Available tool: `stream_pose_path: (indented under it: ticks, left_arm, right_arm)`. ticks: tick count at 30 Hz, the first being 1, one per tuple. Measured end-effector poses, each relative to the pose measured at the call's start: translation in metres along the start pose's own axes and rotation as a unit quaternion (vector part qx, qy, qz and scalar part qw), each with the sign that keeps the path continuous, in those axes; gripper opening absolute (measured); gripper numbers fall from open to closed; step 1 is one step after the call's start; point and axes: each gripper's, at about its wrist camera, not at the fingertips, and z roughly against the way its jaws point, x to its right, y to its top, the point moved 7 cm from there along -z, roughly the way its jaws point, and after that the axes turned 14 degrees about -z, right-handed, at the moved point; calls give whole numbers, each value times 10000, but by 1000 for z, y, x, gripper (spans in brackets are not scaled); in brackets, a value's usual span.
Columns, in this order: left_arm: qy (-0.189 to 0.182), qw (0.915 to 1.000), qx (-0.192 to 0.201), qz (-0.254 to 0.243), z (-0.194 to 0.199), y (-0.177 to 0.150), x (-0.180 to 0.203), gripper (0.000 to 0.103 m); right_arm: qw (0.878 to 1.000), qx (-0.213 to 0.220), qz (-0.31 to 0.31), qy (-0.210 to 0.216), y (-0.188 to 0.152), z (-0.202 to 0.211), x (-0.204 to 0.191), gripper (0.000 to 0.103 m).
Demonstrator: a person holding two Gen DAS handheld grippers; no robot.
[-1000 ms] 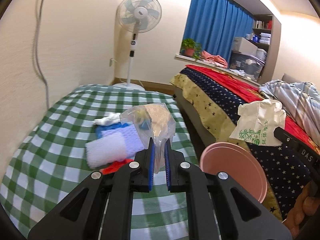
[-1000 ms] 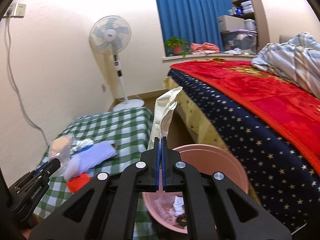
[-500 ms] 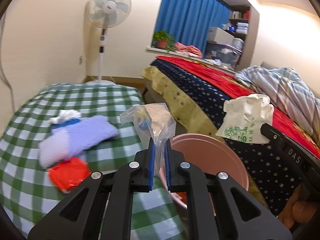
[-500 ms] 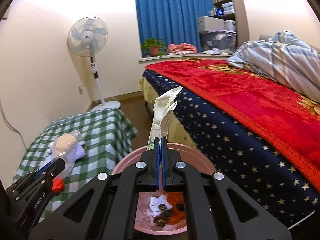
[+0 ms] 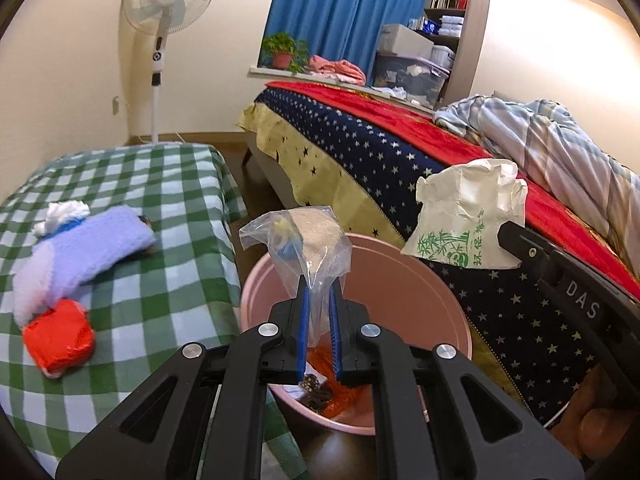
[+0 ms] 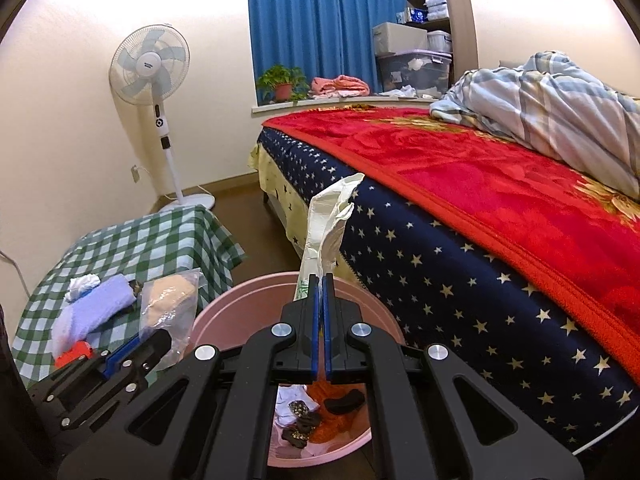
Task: Collect trash
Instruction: 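Carry the clear bag with the left gripper while the right gripper carries its load over the pink bin, then open the left gripper over the pink bin while the right gripper releases its load inside, then move both grippers back over the checked bed toward the foam nets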
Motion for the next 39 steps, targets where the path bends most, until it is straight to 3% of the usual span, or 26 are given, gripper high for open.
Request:
stream_pose_path:
  ticks: [8,10,34,35,38,39]
  left_arm:
    - [-225,9996,-193,29,-15,-5,10,10]
    - [-241,9995,-200,49,-16,-7,11,17]
    - [141,9997,187,29,31,2,-16,17]
    - [159,9997,195,31,33,2,-18,17]
    - [245,9994,234,73,41,1,-26,17]
    - [270,9993,246,86,43,1,-29,17]
  right_arm:
    - [9999,-68,-53,-75,0,-4,6,6]
    - [9999,-70,-48,-92,0,-4,6,6]
    - [9998,35,45,166,1,20,-11,7]
    - [9998,41,50,187,1,22,-13,11]
    - [9996,98,17,264,0,27,-19,48]
    - [9995,114,13,281,0,28,-20,56]
